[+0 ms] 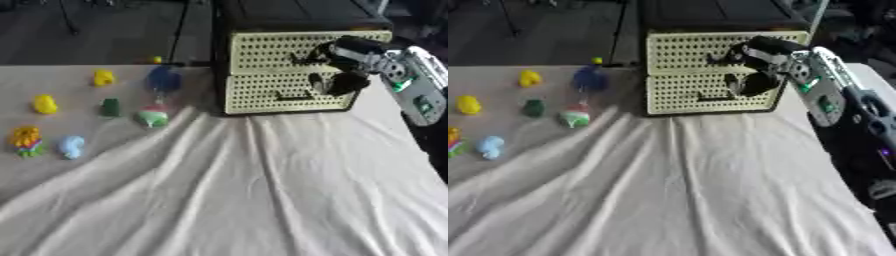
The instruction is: Pick up objects from table and place into drawer.
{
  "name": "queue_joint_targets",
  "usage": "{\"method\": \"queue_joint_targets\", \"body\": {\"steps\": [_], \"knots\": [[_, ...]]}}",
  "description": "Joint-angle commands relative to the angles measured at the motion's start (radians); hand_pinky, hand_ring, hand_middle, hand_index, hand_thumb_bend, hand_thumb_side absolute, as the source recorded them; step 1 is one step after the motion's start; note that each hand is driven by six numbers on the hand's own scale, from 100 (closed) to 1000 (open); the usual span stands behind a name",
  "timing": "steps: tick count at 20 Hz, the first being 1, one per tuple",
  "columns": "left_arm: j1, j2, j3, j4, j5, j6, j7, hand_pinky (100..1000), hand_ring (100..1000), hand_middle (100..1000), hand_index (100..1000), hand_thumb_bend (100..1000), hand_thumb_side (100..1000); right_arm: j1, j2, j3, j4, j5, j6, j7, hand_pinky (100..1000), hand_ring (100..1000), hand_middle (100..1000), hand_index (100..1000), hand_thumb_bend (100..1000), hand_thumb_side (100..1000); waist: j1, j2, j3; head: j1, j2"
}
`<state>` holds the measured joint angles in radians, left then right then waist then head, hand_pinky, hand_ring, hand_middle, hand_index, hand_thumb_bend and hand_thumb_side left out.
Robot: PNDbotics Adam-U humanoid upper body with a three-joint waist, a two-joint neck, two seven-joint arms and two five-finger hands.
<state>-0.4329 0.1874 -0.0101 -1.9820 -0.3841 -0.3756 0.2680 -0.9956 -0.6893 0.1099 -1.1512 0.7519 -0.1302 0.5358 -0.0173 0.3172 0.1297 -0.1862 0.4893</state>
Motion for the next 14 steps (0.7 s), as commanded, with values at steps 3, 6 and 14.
{"method": "queue_joint_targets", "body": {"steps": [3,6,14], "knots": [[-0.012,0.005,-0.001,-0.018,0.004,0.001,-0.002,691,765,794,937,203,962,-0.014,-0.020,-0.008,0.004,-0.002,-0.010,0.014,100,100,100,745,100,278,0.001,-0.016,-0.003,-0.003,-0.006],[-0.012,0.005,-0.001,-0.018,0.004,0.002,-0.001,691,765,793,937,203,961,-0.007,-0.025,-0.002,-0.016,-0.009,-0.008,0.025,100,100,100,736,100,281,0.001,-0.017,-0.005,-0.002,-0.004],[-0.012,0.005,0.001,-0.018,0.004,0.003,0.000,692,765,793,937,204,960,0.043,-0.064,0.028,-0.137,-0.005,0.025,0.090,100,100,100,708,100,287,0.000,-0.021,-0.014,0.001,0.001]]}}
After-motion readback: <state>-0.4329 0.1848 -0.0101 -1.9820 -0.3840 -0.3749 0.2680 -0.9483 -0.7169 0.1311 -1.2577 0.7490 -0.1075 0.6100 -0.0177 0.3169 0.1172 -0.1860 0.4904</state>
